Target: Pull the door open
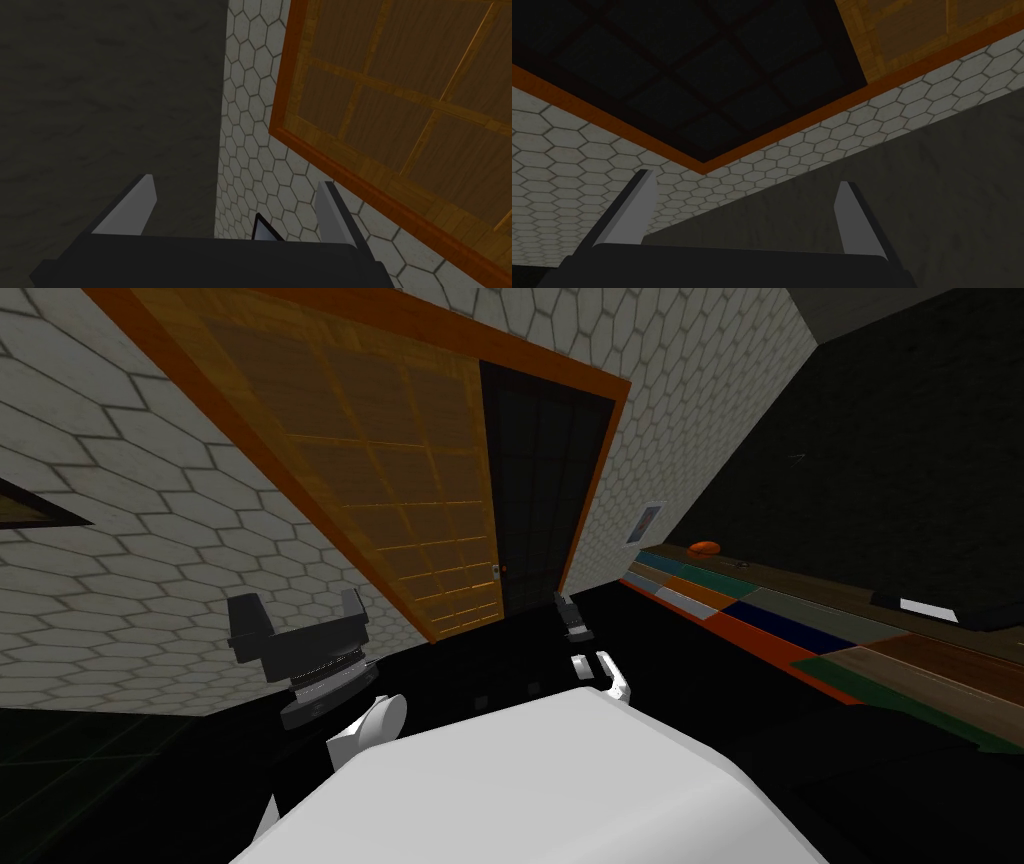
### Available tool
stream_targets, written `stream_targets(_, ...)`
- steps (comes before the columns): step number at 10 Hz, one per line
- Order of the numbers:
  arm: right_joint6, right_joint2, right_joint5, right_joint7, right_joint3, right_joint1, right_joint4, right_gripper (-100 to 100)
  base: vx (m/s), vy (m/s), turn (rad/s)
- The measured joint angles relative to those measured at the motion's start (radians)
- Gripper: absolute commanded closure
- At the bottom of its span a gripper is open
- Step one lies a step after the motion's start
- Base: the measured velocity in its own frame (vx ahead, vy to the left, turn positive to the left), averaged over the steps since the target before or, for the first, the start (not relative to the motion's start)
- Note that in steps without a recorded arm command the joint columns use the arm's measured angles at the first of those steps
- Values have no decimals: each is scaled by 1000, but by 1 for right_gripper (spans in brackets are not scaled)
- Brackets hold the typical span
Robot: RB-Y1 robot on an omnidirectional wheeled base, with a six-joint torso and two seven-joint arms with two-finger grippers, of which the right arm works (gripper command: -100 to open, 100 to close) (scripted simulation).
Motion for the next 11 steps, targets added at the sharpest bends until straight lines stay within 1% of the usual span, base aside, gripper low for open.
stream_targets(1, -3, -3, 8, 14, -6, -5, 18, -100, 93, 35, 9)
stream_targets(2, -10, -5, 17, 30, -12, -14, 45, -100, 89, 34, 12)
stream_targets(3, -17, -5, 26, 47, -17, -17, 64, -100, 102, 33, 11)
stream_targets(5, -36, -7, 43, 83, -30, -35, 120, -100, 99, 35, 11)
stream_targets(6, -38, -8, 53, 98, -34, -40, 135, -100, 99, 33, 11)
stream_targets(8, -52, -11, 70, 132, -47, -58, 188, -100, 104, 38, 10)
stream_targets(11, -70, -16, 96, 180, -64, -76, 251, -100, 101, 34, 11)
